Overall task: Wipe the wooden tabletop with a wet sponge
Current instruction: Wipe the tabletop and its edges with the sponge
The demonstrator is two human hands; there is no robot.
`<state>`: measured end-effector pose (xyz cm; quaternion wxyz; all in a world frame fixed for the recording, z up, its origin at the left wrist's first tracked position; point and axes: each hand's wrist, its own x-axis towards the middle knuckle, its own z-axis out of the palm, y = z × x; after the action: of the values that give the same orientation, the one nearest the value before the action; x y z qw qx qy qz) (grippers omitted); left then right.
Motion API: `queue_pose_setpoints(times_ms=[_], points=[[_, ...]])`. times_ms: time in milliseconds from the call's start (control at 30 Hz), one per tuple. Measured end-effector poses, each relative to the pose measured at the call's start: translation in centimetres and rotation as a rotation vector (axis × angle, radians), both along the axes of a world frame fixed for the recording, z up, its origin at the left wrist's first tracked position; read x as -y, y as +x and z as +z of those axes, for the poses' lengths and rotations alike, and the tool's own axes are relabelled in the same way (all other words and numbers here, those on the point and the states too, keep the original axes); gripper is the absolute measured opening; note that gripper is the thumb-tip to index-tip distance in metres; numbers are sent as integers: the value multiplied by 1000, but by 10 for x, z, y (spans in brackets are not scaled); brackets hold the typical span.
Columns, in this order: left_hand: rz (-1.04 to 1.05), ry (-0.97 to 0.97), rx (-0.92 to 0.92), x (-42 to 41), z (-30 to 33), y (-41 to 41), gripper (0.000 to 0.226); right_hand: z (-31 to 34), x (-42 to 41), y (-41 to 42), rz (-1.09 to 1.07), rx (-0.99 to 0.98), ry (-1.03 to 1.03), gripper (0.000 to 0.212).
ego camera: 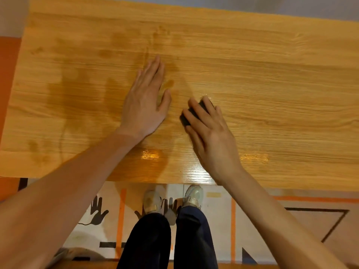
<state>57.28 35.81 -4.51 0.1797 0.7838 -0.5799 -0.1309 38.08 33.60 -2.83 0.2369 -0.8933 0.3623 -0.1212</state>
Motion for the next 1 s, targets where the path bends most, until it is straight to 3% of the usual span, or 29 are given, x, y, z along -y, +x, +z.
queue_pose_setpoints(times_ms=[67, 267, 333, 500, 633, 767, 867, 933, 1000], points=[[-38, 5, -18, -7, 3, 1, 63, 1, 19, -23, -111, 43, 60, 34], [-2, -13, -58, -68, 9, -14, 54, 9, 44, -84, -733, 154, 86, 31], [20, -39, -82, -85, 7, -19, 51, 7, 25, -55, -729, 140, 69, 30], [20, -18, -9, -92, 1, -21, 54, 2, -60, 39, -353, 183, 57, 26], [15, -5, 42, -93, -3, -21, 55, 5, -46, 16, -225, 123, 60, 28], [11, 2, 78, -92, -7, -20, 56, 13, -13, -72, -570, 43, 78, 32], [6, 20, 101, -92, -9, -20, 58, 14, -15, -78, -852, 58, 85, 32], [-5, 15, 109, -92, -11, -19, 59, 11, -30, -47, -861, 64, 59, 32], [-3, 5, 113, -92, -13, -19, 59, 5, -57, -6, -712, 84, 22, 32]])
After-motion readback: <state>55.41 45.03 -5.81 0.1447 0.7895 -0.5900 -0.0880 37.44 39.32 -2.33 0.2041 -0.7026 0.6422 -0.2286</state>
